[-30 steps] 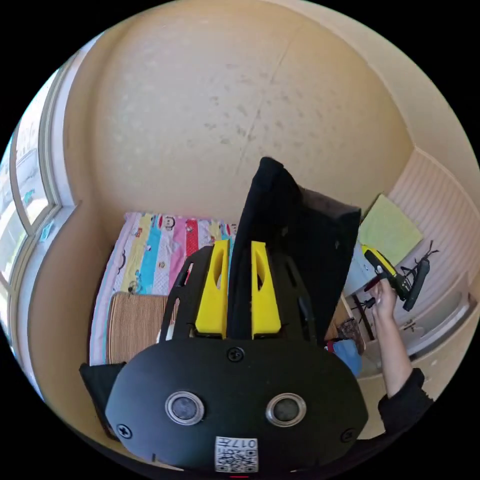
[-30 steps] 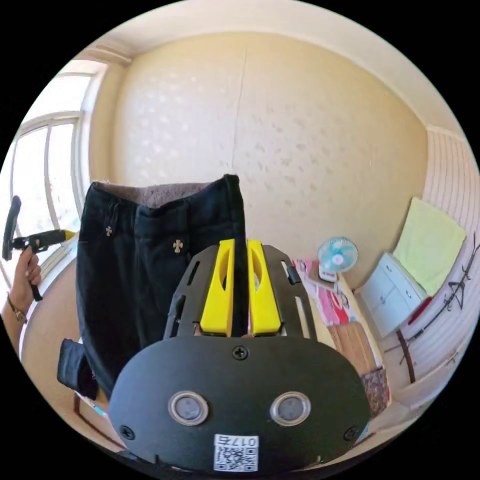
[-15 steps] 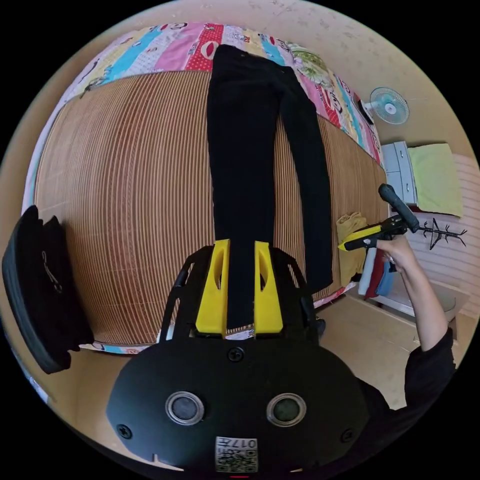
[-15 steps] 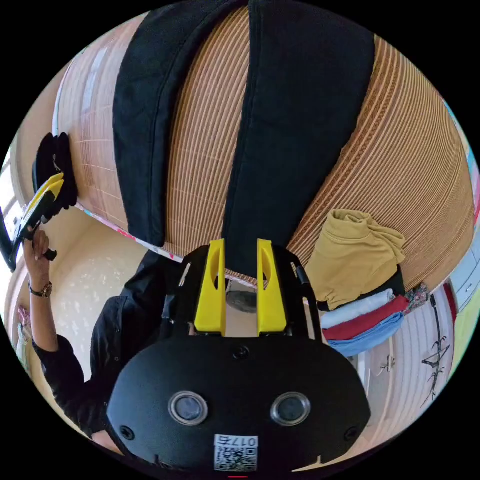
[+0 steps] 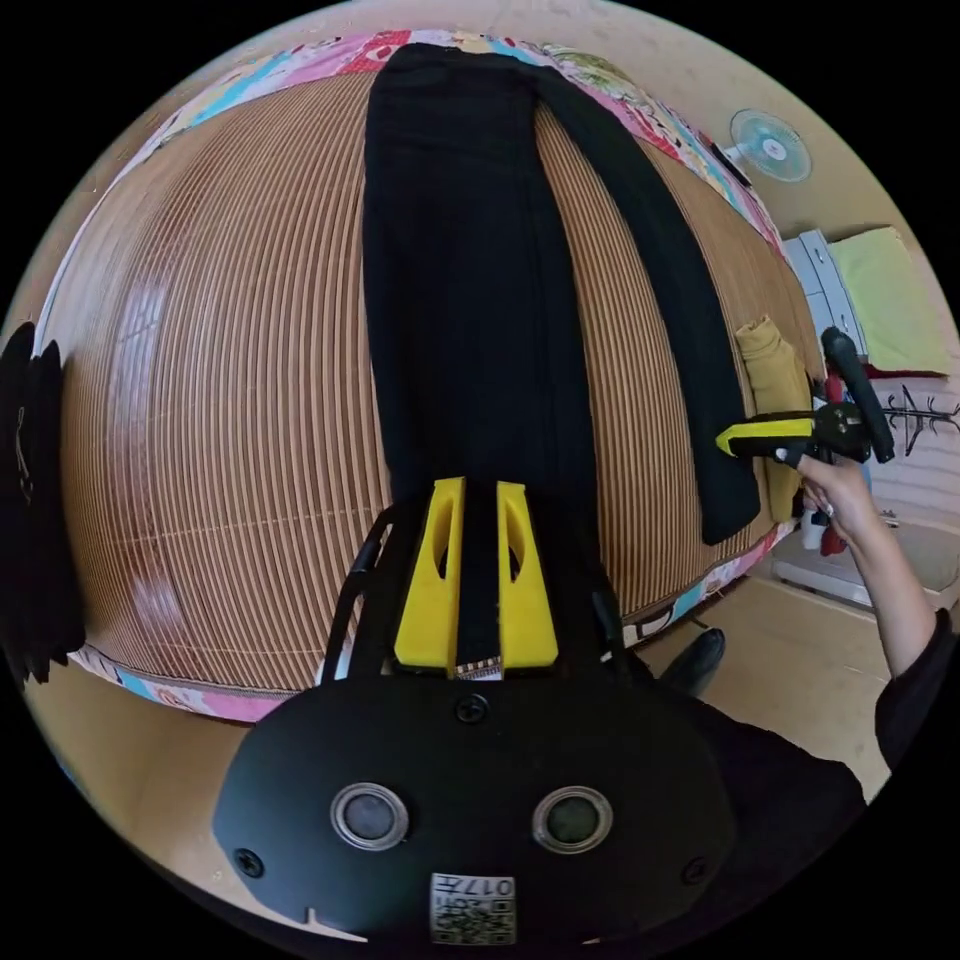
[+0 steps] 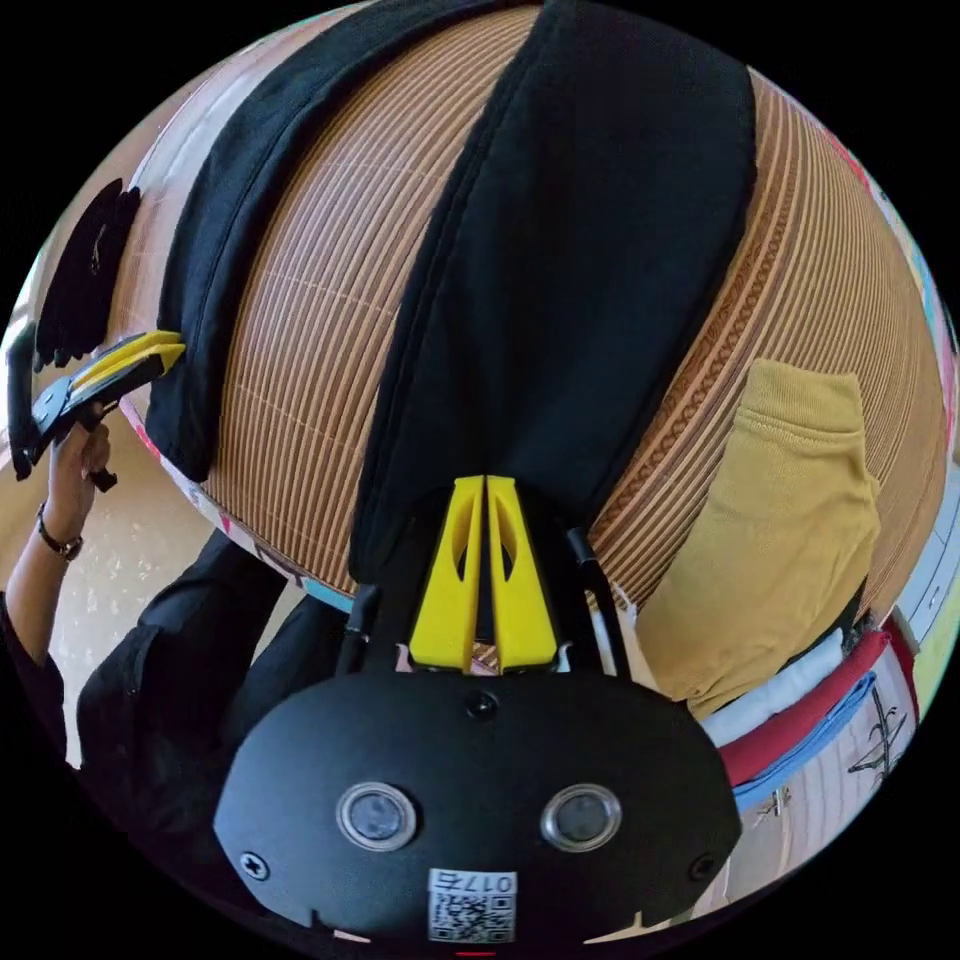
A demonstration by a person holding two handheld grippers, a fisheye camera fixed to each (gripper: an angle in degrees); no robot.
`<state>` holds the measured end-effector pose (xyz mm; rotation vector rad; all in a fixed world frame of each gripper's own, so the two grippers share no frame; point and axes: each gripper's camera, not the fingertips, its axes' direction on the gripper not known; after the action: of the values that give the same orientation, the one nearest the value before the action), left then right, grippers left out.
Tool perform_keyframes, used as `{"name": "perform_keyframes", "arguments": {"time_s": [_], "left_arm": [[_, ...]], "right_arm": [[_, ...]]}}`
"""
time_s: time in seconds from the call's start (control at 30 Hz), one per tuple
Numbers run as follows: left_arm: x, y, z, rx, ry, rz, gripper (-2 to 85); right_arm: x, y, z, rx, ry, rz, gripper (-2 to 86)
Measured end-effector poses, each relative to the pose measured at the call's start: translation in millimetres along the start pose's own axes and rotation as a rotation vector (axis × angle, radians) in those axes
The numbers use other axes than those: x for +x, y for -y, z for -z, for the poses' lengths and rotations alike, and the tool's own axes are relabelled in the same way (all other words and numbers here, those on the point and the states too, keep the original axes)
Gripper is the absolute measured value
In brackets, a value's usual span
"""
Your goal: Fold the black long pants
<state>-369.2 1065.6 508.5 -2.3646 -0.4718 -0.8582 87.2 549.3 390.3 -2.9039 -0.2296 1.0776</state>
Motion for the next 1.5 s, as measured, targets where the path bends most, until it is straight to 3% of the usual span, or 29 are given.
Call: {"name": "perform_keyframes", "arguments": {"time_s": [0.1, 0.2, 0.33, 0.47, 0.63, 0.7, 0.87, 1.03, 1.1, 1.17, 1.27, 1.37, 1.5], "left_arm": [[-13, -10, -2, 0.025, -0.011, 0.084, 5.2], [-37, -18, -6, 0.013, -0.091, 0.118, 2.2], [-62, -41, -10, 0.050, -0.155, 0.157, -0.4], [-74, -55, -16, 0.021, -0.253, 0.180, -0.9], [-92, -67, -18, -0.035, -0.277, 0.231, -0.8], [-103, -78, -13, 0.024, -0.321, 0.259, -0.8], [-132, -84, 4, 0.128, -0.419, 0.256, -0.3], [-123, -55, 32, 0.143, -0.437, 0.102, 4.2], [-116, -39, 49, 0.154, -0.549, 0.049, 7.1], [-111, -13, 63, 0.079, -0.665, 0.046, 11.3], [-104, 14, 66, -0.043, -0.701, 0.011, 14.0], [-105, 27, 48, -0.175, -0.597, -0.018, 10.3], [-126, 16, 48, -0.116, -0.602, -0.016, 4.0]], "right_arm": [[15, -41, 20, 0.107, -0.024, -0.180, 1.7], [67, -99, 32, 0.270, 0.225, -0.460, 4.9], [97, -153, -9, 0.332, 0.508, -0.514, 9.0], [84, -173, -13, 0.274, 0.486, -0.371, 5.5], [105, -225, 13, 0.422, 0.540, -0.483, 4.8], [113, -247, 16, 0.477, 0.509, -0.527, 6.1], [111, -263, -3, 0.373, 0.419, -0.555, 9.2], [96, -281, 42, 0.454, 0.540, -0.462, 3.5], [68, -278, 90, 0.512, 0.520, -0.302, 2.8], [42, -271, 120, 0.539, 0.530, -0.167, 2.4], [10, -255, 149, 0.559, 0.594, 0.031, 1.9], [1, -237, 154, 0.515, 0.688, 0.187, 1.7], [48, -220, 159, 0.429, 0.812, 0.281, 2.1]]}}
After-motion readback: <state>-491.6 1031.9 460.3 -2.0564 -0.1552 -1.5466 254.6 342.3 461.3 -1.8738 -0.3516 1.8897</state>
